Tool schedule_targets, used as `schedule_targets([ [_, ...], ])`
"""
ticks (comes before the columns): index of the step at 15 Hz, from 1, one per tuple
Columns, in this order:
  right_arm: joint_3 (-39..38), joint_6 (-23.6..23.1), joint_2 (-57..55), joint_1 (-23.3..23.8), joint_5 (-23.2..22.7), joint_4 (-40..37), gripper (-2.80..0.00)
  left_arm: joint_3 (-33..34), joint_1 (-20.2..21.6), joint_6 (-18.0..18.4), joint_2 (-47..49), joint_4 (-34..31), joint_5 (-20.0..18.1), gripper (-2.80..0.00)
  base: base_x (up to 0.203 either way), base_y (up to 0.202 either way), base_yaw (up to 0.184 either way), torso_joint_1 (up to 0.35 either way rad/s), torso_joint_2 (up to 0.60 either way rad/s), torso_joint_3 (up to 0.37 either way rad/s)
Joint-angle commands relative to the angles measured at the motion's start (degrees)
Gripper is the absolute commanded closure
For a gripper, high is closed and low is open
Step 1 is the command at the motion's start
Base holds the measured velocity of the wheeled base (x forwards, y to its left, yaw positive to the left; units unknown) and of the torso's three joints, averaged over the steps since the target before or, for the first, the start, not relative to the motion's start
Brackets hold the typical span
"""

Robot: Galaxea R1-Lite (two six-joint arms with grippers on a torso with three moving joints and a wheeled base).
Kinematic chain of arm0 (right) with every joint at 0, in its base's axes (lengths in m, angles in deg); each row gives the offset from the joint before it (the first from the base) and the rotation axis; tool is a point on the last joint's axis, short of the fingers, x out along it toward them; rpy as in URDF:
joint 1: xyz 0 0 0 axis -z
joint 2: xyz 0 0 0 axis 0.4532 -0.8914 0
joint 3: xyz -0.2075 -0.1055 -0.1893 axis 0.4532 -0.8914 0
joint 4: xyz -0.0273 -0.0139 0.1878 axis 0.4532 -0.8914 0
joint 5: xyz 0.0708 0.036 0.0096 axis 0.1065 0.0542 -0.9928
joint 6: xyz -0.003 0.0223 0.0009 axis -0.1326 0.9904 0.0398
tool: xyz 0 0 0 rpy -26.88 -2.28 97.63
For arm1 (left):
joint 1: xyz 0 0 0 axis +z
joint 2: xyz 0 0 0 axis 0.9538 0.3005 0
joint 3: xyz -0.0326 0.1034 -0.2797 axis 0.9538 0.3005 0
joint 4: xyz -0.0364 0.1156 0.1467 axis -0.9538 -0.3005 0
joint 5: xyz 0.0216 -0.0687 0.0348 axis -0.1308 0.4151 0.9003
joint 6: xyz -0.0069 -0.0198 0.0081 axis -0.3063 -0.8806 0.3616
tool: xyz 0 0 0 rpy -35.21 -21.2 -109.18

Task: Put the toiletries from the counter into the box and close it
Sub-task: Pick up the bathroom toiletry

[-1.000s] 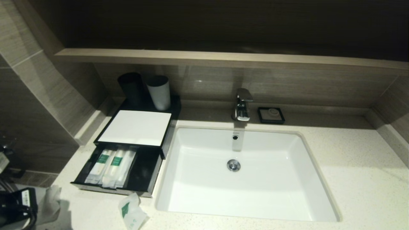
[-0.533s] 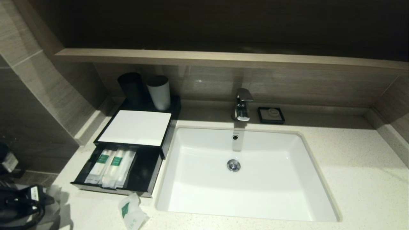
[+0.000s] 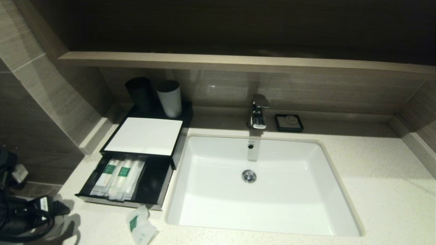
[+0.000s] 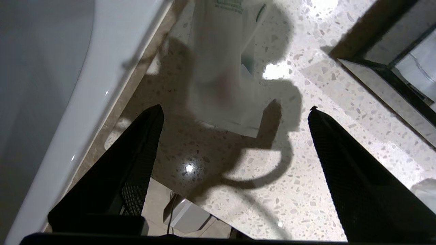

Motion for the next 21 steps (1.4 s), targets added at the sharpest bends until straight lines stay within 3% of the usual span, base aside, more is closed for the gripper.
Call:
schedule_targets([
  [1,0.0,0.0,0.0,0.0,0.0,0.0,0.00,-0.1,0.6,-0.1,2.0,0.7,0.0,-2.80,0.000,0.000,0.000,0.000,0.00,0.000],
  [21,0.0,0.0,0.0,0.0,0.0,0.0,0.00,-0.6,2.4,1.0,7.0,4.2,-4.2,-2.80,0.000,0.000,0.000,0.000,0.00,0.000],
])
